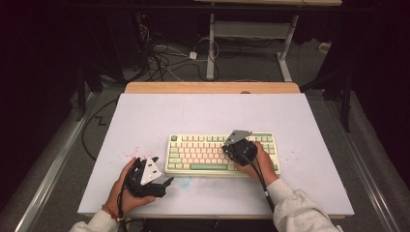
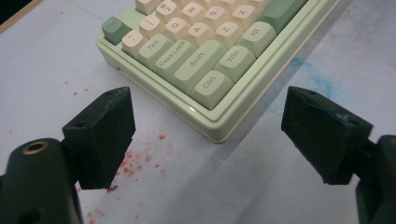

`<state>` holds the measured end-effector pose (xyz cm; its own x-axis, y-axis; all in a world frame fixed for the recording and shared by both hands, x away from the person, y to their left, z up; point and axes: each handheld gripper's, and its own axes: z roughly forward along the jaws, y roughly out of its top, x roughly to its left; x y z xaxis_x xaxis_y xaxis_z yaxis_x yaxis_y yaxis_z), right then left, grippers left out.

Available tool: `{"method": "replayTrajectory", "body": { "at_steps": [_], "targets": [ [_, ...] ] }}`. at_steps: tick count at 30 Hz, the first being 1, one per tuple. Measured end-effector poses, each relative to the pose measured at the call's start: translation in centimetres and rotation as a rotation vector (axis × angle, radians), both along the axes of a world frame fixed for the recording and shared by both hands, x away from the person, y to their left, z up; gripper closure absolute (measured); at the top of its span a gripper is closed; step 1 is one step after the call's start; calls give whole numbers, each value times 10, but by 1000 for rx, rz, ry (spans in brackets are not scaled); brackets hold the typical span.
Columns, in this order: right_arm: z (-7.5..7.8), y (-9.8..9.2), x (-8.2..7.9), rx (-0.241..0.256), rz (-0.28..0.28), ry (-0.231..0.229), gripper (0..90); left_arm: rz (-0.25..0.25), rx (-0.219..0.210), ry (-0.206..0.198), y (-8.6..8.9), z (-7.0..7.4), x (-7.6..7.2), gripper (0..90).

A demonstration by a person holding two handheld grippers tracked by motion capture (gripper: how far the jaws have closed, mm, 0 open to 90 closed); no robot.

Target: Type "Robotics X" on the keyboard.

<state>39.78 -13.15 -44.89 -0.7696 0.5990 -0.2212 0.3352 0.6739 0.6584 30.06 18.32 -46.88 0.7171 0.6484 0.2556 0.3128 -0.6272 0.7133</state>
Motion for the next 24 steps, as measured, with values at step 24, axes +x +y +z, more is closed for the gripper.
{"method": "replayTrajectory", "body": {
  "at_steps": [24],
  "targets": [
    [26,-16,-23,154,29,-89,643,3,11,2,0,0,0,164]
  ]
}}
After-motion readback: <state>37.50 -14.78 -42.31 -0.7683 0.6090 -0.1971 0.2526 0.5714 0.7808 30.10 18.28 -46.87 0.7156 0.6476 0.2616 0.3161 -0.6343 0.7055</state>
